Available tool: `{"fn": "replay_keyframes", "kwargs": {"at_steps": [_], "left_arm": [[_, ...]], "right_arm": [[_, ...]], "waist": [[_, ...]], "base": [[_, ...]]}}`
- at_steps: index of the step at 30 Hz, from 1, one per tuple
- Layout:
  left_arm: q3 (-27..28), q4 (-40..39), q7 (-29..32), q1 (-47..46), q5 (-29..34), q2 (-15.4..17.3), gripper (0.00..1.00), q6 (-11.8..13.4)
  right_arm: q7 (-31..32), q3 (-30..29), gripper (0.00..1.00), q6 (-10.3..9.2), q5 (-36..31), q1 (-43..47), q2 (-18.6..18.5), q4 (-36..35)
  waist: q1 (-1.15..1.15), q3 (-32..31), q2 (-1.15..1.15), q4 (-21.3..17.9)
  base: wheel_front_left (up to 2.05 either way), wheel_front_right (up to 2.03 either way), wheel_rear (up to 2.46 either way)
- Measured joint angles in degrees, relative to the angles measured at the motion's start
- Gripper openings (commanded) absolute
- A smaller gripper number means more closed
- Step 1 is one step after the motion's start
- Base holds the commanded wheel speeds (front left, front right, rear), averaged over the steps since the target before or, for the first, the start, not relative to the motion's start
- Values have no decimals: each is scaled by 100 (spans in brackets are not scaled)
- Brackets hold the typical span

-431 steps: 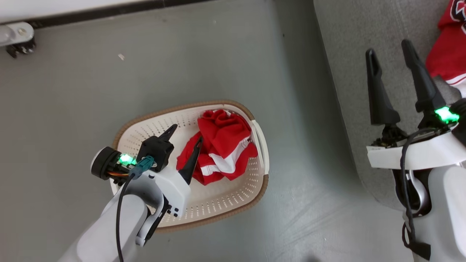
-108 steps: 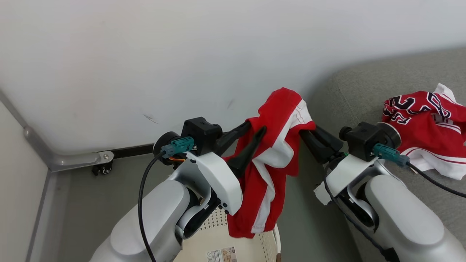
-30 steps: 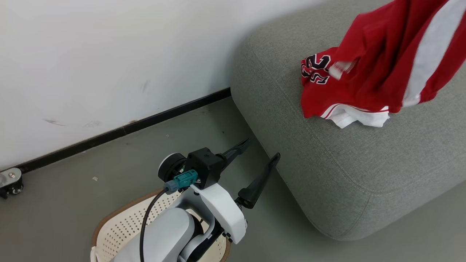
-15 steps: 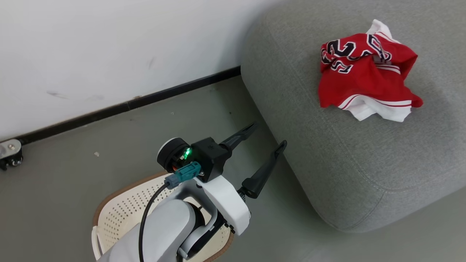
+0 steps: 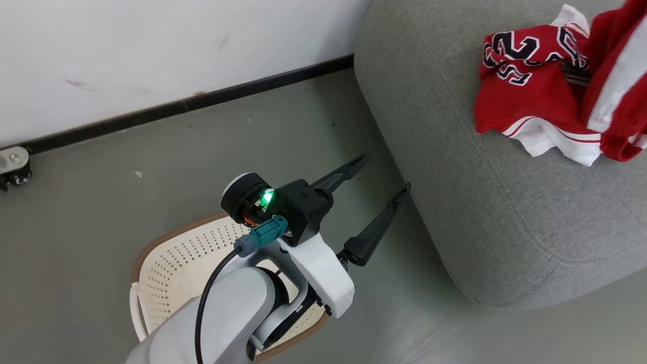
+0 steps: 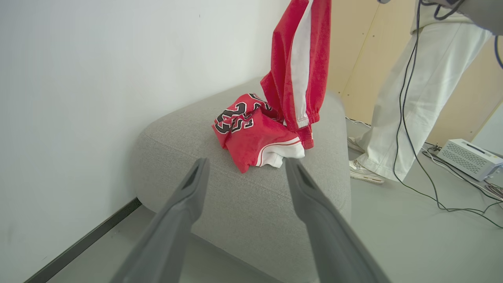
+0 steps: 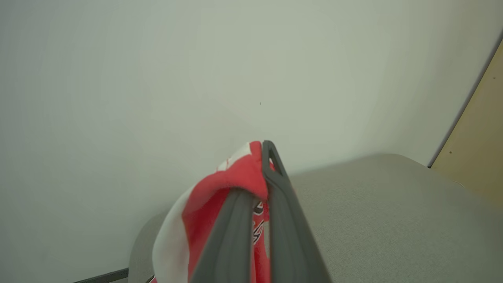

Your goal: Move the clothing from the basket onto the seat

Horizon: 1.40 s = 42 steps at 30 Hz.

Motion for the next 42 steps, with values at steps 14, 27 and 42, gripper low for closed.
{"fn": "replay_keyframes", "kwargs": {"at_steps": [14, 27, 42], "left_arm": [[-12, -86, 97, -319, 93, 12, 100, -7], [19, -15, 145, -352, 190, 155, 100, -29], [89, 165, 87, -315, 167, 241, 100, -51]], "right_arm": [[-654, 371, 0, 0, -9, 746, 592, 554], [-1311, 603, 100, 0, -137, 919, 793, 953], [-1515, 805, 100, 0, -152, 1456, 959, 1073]], "waist": [[0, 437, 0, 149], [0, 630, 0, 72], [0, 440, 0, -132]], "base": [[0, 0, 0], [0, 0, 0], [0, 0, 0]]}}
